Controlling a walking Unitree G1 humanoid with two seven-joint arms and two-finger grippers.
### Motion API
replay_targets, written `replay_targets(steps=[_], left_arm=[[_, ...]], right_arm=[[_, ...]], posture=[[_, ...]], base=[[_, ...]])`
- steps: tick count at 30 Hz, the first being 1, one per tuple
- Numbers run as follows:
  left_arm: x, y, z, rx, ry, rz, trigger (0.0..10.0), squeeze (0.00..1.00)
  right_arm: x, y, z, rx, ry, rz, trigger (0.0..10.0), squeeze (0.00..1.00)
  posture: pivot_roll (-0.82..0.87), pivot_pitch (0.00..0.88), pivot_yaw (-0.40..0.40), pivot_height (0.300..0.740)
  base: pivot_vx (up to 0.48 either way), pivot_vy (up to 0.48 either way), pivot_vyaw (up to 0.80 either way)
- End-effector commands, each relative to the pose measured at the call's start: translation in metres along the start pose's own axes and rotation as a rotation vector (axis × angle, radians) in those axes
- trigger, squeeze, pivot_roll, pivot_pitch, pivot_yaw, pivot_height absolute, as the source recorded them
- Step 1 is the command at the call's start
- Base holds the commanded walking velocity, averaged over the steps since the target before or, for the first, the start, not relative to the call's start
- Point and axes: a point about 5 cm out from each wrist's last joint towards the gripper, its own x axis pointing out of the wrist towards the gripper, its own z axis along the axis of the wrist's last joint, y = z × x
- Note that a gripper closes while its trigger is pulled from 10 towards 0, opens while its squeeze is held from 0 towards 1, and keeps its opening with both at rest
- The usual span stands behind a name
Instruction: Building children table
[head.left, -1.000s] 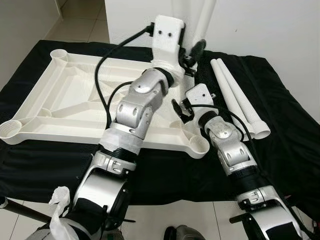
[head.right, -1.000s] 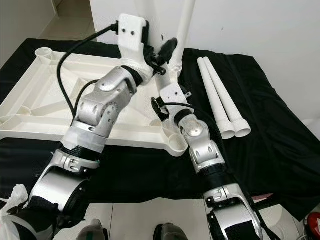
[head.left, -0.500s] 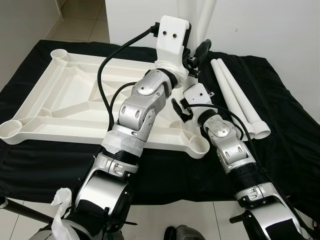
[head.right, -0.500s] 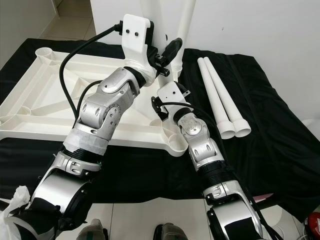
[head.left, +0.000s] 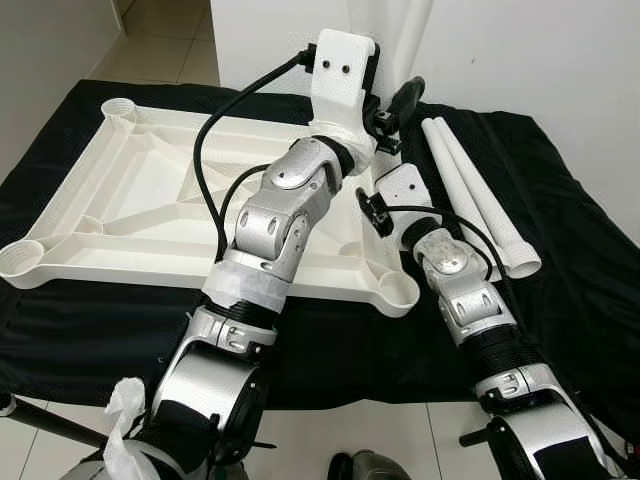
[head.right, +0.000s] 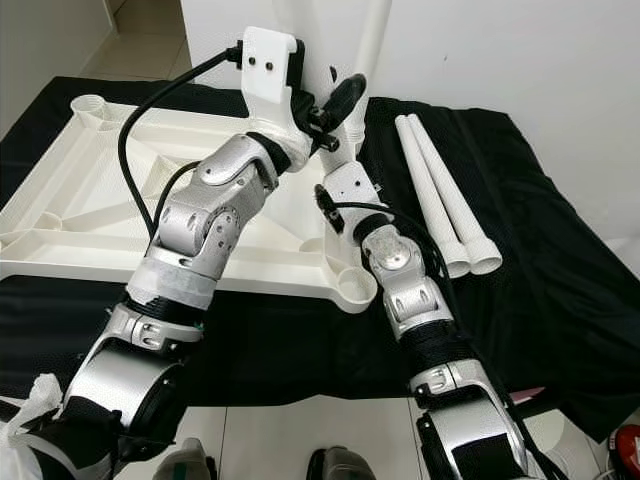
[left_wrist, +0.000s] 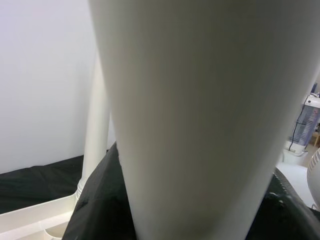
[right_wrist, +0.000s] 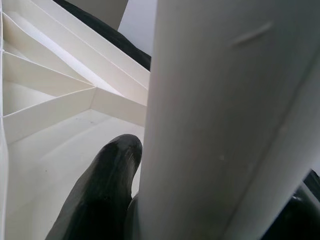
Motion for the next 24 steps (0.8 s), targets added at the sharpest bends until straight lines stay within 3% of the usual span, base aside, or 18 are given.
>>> replay_targets(steps=[1, 8, 9, 12, 13, 14, 20, 21, 23, 24], left_arm=[[0.0019, -0.0066, 0.0027, 0.001, -0.005, -0.019, 10.0, 0.0], [0.0021, -0.0066, 0.003, -0.001, -0.005, -0.019, 10.0, 0.0], [0.002, -0.0066, 0.0031, -0.001, -0.005, -0.019, 10.0, 0.0], [0.0019, -0.0068, 0.0032, -0.002, -0.005, -0.02, 10.0, 0.0], [0.0019, -0.007, 0.0032, -0.002, -0.005, -0.021, 10.0, 0.0], [0.0018, -0.0071, 0.0032, -0.003, -0.004, -0.022, 10.0, 0.0], [0.0017, -0.0073, 0.0035, -0.003, -0.003, -0.023, 10.0, 0.0], [0.0016, -0.0072, 0.0035, -0.002, -0.004, -0.022, 10.0, 0.0], [0.0015, -0.0072, 0.0035, -0.001, -0.004, -0.022, 10.0, 0.0], [0.0015, -0.0072, 0.0036, -0.002, -0.004, -0.021, 10.0, 0.0]], right_arm=[[0.0014, 0.0036, 0.0032, -0.018, -0.022, 0.023, 9.8, 0.0], [0.0026, 0.0013, 0.0054, 0.044, -0.037, -0.005, 10.0, 0.02], [0.0026, 0.0006, 0.0056, 0.047, -0.039, -0.008, 10.0, 1.0], [0.0026, -0.0007, 0.0061, 0.035, -0.044, -0.015, 10.0, 1.0], [0.0026, -0.0011, 0.006, 0.036, -0.042, -0.018, 10.0, 0.78], [0.0027, -0.0011, 0.0064, 0.03, -0.044, -0.014, 10.0, 0.0], [0.0027, -0.0005, 0.0083, 0.026, -0.057, -0.007, 10.0, 0.0], [0.0026, 0.0004, 0.0075, 0.032, -0.055, -0.002, 4.0, 0.0], [0.0024, 0.0015, 0.0065, 0.042, -0.051, 0.004, 4.0, 0.0], [0.002, 0.0023, 0.0065, 0.043, -0.054, 0.01, 0.0, 0.0]], posture=[[0.07, 0.0, -0.042, 0.74], [0.07, 0.0, -0.041, 0.74], [0.07, 0.0, -0.041, 0.74], [0.08, 0.0, -0.041, 0.74], [0.08, 0.0, -0.041, 0.74], [0.08, 0.0, -0.041, 0.74], [0.08, 0.0, -0.042, 0.74], [0.08, 0.0, -0.042, 0.74], [0.08, 0.0, -0.042, 0.74], [0.08, 0.0, -0.043, 0.74]], base=[[0.0, 0.0, 0.0], [0.0, 0.0, 0.0], [0.0, 0.0, 0.0], [0.0, 0.0, 0.0], [0.0, 0.0, 0.0], [0.0, 0.0, 0.0], [0.0, 0.0, 0.0], [0.0, 0.0, 0.0], [0.0, 0.0, 0.0], [0.0, 0.0, 0.0]])
